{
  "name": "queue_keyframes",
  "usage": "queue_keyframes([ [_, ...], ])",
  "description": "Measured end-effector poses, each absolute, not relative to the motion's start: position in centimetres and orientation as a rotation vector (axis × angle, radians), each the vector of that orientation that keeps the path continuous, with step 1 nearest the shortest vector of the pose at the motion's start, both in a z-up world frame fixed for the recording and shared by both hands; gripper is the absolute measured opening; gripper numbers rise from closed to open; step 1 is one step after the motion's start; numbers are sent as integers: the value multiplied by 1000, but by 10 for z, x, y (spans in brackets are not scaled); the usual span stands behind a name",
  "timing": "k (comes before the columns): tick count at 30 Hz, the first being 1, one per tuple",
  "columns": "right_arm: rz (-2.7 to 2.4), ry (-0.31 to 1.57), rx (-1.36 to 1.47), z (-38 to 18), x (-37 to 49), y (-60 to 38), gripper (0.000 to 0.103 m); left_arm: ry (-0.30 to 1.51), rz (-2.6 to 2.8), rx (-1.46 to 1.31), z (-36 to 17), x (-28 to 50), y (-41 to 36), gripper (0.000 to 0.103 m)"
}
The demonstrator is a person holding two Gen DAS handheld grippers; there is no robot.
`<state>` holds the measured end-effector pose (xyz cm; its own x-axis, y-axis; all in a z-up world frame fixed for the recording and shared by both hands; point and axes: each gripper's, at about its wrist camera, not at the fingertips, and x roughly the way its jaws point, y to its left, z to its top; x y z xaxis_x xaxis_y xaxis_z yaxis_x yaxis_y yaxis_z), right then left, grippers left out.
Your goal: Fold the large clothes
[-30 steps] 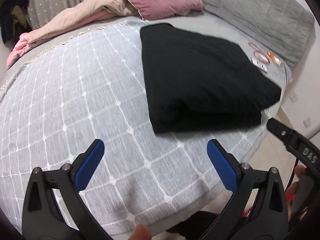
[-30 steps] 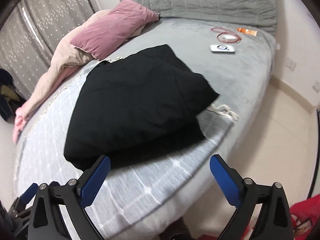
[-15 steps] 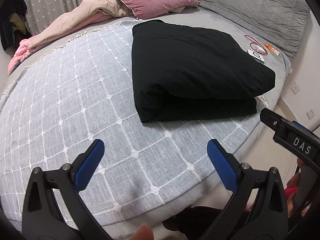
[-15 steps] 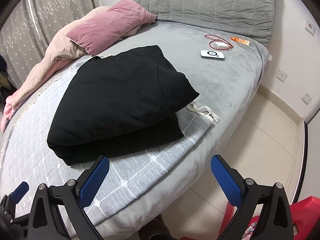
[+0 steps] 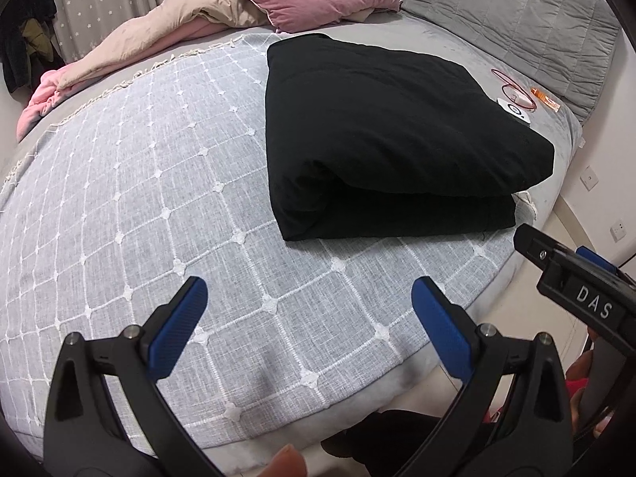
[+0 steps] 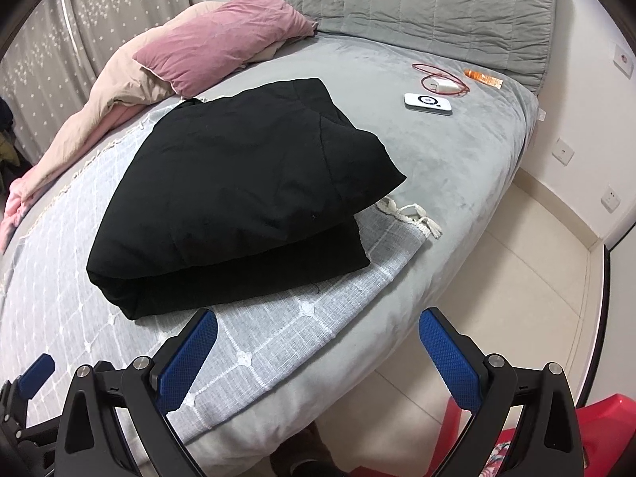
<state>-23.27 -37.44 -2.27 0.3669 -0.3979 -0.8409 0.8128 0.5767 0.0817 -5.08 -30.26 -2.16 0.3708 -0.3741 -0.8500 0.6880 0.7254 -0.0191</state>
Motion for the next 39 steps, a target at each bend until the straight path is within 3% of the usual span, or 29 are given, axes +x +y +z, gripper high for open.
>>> queue_keyframes([
  [39, -828, 903, 537, -28, -234, -374, 102, 1001, -724, 349, -24, -50, -301, 102],
])
